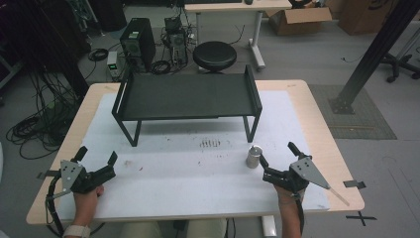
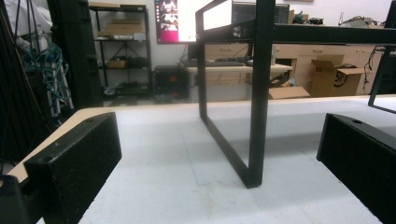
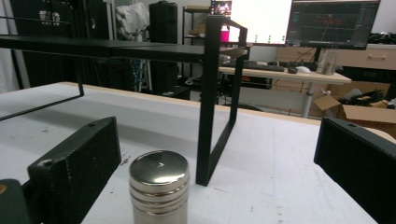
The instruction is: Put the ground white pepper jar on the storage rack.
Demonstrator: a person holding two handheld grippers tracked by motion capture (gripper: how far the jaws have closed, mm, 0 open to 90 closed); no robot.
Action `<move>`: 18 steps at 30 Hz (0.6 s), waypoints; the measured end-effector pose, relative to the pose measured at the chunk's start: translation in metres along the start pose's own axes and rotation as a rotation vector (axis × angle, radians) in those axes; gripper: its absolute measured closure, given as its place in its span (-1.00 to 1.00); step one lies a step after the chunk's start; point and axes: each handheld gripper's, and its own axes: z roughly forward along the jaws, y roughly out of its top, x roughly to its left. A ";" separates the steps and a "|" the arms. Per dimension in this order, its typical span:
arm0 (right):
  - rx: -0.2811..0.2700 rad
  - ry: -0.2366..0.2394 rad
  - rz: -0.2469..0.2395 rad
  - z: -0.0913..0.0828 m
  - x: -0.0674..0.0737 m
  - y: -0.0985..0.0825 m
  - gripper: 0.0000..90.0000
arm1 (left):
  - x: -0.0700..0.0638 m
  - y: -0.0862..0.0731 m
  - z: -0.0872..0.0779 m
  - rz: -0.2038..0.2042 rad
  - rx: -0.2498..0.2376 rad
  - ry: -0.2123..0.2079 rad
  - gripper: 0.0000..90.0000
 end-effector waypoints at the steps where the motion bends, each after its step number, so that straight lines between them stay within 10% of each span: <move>1: 0.000 0.000 0.000 0.000 0.000 0.000 -1.00 | 0.000 0.000 0.000 0.000 0.000 0.000 -0.99; 18: 0.087 0.094 -0.010 0.014 0.015 0.001 -0.99 | 0.000 0.000 0.000 0.001 -0.002 0.000 -0.99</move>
